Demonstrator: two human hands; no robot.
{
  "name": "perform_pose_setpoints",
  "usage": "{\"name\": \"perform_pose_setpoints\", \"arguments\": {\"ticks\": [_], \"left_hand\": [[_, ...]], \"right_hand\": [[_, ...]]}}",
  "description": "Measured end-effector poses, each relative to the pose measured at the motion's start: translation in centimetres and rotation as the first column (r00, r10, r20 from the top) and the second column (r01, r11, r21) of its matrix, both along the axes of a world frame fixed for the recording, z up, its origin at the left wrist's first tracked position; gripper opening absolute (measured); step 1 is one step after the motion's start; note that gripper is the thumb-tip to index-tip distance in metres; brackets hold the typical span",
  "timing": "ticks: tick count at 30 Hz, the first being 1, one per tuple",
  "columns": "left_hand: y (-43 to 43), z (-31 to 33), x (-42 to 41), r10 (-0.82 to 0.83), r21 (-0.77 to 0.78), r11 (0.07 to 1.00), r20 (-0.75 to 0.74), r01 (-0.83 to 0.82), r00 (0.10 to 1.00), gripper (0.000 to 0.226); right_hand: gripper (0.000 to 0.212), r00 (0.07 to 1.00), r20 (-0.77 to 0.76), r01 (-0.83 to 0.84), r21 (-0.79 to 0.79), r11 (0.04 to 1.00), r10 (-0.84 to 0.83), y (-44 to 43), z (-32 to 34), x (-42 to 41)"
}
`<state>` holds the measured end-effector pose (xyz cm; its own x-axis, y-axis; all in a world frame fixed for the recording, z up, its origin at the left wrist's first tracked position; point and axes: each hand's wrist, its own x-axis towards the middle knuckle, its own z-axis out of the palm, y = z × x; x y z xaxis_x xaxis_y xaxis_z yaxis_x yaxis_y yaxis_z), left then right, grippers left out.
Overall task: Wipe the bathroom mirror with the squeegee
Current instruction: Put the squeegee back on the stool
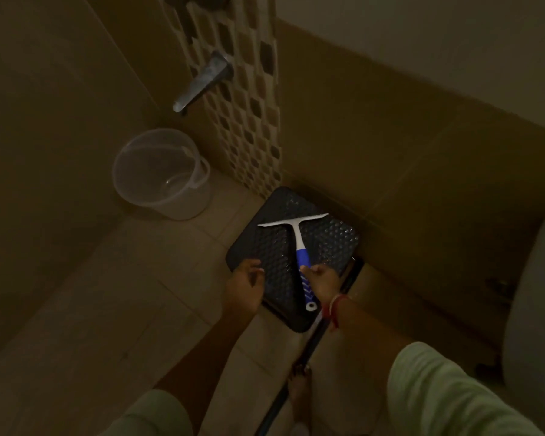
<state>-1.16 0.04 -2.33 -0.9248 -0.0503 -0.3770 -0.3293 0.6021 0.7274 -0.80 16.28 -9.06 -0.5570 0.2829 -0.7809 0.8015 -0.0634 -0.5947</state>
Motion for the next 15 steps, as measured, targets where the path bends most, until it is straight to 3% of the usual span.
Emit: {"name": "perform_pose_setpoints", "arguments": {"ticks": [3, 7, 15], "left_hand": [[0.3, -0.5, -0.1, -0.056, -0.011, 0.998, -0.001, 0.056, 0.998, 0.02], [1.1, -1.3, 0.1, -0.131, -0.053, 0.99, -0.008, 0.13, 0.991, 0.02], [2.3, -1.2, 2.0, -0.199, -0.099, 0.975, -0.006, 0.198, 0.98, 0.02]], "right_hand": [[0.022, 0.986, 0.037, -0.166, 0.113, 0.98, 0.162, 0.0, -1.0, 0.0], [0.024, 0.974, 0.051, -0.225, 0.213, 0.951, 0.219, 0.1, -2.4, -0.1], [0.024, 0.996, -0.026, -0.08, 0.096, 0.992, 0.083, 0.6, -1.2, 1.2]]}}
